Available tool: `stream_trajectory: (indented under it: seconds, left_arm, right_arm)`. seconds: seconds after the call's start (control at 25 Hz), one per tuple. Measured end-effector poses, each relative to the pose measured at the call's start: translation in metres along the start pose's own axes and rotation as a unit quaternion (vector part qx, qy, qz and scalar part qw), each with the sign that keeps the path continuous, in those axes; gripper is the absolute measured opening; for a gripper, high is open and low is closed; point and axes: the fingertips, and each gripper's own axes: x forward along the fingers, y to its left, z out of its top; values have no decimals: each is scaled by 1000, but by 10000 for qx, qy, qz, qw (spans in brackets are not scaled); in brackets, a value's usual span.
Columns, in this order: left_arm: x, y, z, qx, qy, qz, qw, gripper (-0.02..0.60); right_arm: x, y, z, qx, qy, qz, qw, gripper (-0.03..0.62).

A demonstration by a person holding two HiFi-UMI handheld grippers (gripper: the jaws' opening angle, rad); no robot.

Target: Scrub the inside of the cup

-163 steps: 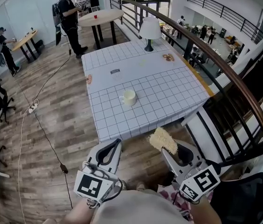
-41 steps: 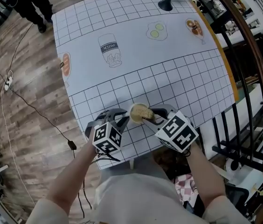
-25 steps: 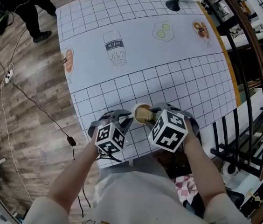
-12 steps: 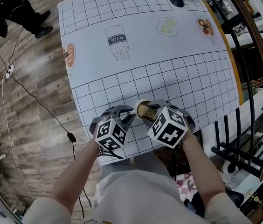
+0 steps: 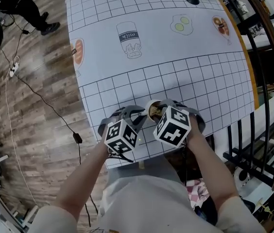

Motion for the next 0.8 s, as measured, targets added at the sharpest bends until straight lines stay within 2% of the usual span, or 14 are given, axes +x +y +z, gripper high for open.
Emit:
stream_trajectory:
  seconds: [0.16, 0.36, 0.6, 0.72, 0.8]
  left_arm:
    - [0, -1, -1, -45, -13, -28, 10000, 64]
    - [-1, -2, -1, -86, -78, -89, 9999, 64]
    - [-2, -11, 1, -88, -196, -256, 9994, 63]
    - [-1, -16, 1, -148, -283, -314, 9990, 63]
    - [0, -17, 1, -140, -281, -349, 9989, 63]
  right_arm:
    - [-20, 5, 3, 93, -87, 225, 9997, 110]
    - [-52, 3, 8, 148, -268, 46, 9995, 110]
    - [-22, -6, 2, -228, 227, -461, 9984, 115]
    - [-5, -5, -5, -210, 328, -427, 9983, 115]
    - [2, -2, -6, -46, 251, -253, 9994, 110]
